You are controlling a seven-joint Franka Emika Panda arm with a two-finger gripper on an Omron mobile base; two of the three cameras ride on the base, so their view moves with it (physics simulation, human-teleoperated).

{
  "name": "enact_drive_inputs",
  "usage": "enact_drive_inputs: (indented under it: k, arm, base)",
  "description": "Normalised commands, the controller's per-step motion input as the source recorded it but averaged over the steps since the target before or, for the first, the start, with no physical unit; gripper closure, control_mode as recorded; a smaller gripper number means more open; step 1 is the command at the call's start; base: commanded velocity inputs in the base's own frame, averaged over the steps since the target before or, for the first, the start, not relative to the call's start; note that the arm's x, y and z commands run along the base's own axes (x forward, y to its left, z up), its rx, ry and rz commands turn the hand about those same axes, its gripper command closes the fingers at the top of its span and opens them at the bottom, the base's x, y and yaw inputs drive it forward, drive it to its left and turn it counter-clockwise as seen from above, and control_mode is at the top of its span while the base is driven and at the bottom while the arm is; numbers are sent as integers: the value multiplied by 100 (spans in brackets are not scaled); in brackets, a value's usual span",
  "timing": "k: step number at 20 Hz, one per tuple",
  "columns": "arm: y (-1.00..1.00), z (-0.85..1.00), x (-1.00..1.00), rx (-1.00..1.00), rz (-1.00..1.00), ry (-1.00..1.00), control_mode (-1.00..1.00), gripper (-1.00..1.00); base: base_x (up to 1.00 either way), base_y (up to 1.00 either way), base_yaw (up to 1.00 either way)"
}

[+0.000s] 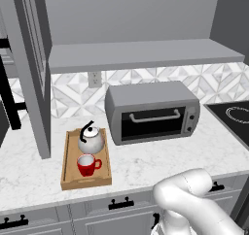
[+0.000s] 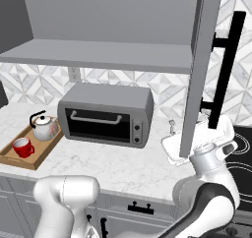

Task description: Pick the kettle from the counter and place it on the tray. Then pick the mug from the cabinet and place it on the tray. Then close the cabinet doors.

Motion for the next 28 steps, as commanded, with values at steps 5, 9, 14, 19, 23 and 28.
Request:
enact_drive_inputs:
  k: [5, 9, 14, 19, 23, 28]
  arm:
    - [67, 33, -14, -28, 0, -2, -100, -100]
    - [65, 40, -3, -28, -1, 0, -100, -100]
    - [64, 35, 0, -18, -10, 5, -100, -100]
    - [67, 24, 0, -14, -19, 13, -100, -100]
    - [76, 17, 1, -17, -25, 14, -100, -100]
    - [65, 23, 10, -23, -21, 21, -100, -100]
  base:
    - [0, 0, 0]
    - [0, 0, 0]
    - [0, 0, 0]
    - [0, 0, 0]
    - [0, 0, 0]
    - [0, 0, 0]
